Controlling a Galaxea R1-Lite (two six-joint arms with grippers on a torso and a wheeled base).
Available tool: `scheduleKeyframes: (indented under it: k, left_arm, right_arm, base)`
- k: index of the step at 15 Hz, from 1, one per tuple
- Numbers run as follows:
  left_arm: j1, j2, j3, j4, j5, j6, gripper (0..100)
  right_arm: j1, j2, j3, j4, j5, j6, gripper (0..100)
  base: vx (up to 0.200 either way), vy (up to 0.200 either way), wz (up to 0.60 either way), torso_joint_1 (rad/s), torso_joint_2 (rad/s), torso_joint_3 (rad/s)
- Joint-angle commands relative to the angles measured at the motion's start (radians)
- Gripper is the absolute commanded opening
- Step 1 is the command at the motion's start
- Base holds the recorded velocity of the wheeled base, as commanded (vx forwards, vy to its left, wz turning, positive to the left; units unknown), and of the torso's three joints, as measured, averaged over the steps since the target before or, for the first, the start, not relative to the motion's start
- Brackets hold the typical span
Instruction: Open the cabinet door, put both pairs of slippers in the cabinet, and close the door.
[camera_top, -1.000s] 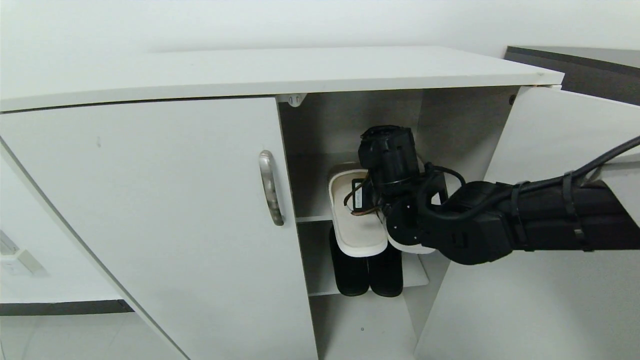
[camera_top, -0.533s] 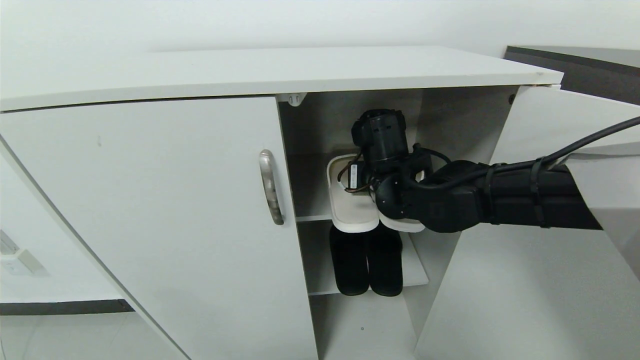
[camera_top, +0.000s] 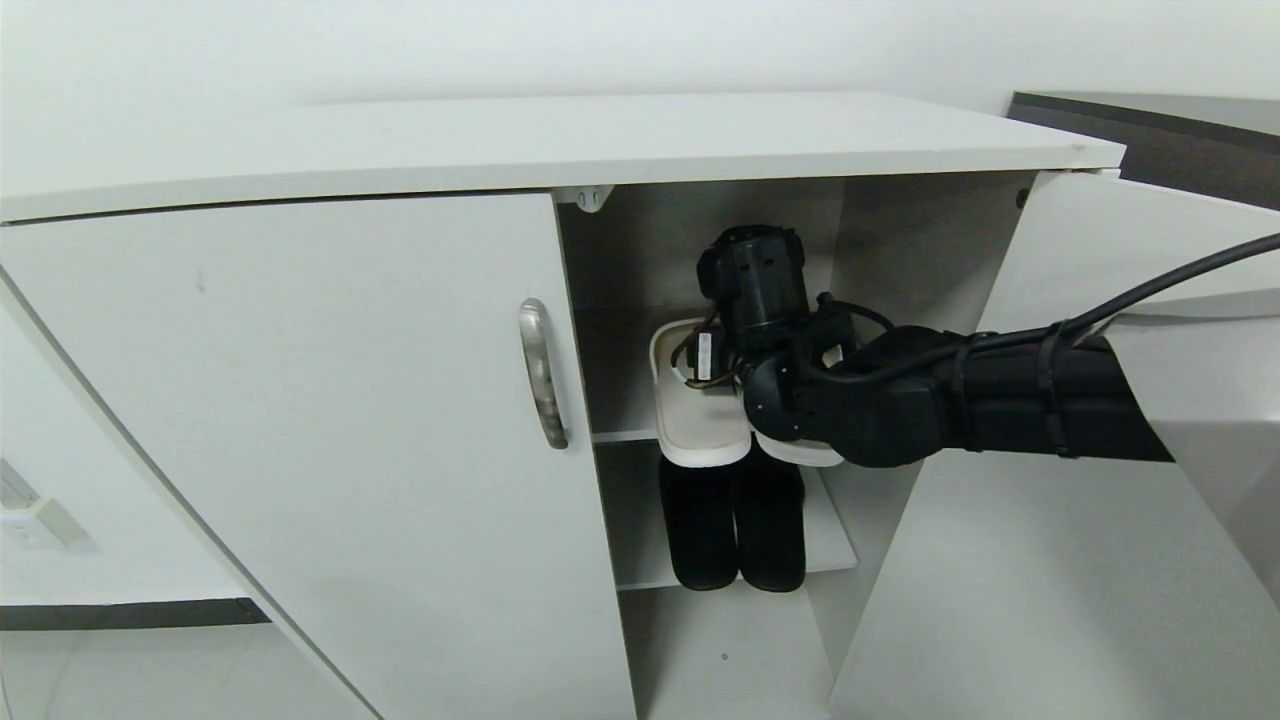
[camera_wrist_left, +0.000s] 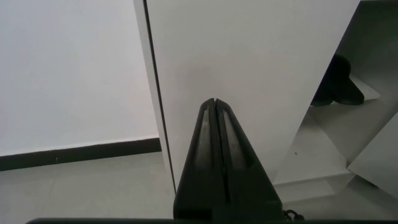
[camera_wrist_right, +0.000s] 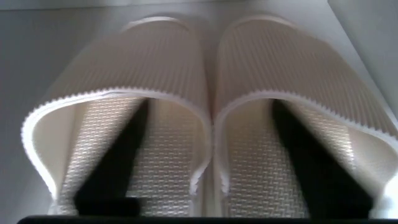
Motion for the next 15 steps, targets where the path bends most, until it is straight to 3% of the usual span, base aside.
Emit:
scheduleKeyframes:
  k: [1, 11, 15]
  left_arm:
    - [0.001, 0.001, -0.001, 0.0, 0.0, 0.0, 0]
    - [0.001, 0.001, -0.001, 0.0, 0.0, 0.0, 0]
    - [0.001, 0.001, 0.0, 0.0, 0.0, 0.0, 0]
  right_arm:
    - [0.002, -0.013, 0.008, 0.003, -0.001, -0.001, 100]
    - [0.074, -0.22, 0.268, -0.008, -0.002, 0.011, 100]
    - [0.139, -0.344, 0.501, -0.138, 0.004, 0.006, 100]
  base:
    - [0.0, 0.0, 0.0, 0.0, 0.0, 0.0]
    - [0.0, 0.0, 0.0, 0.0, 0.0, 0.0]
    - [0.0, 0.0, 0.0, 0.0, 0.0, 0.0]
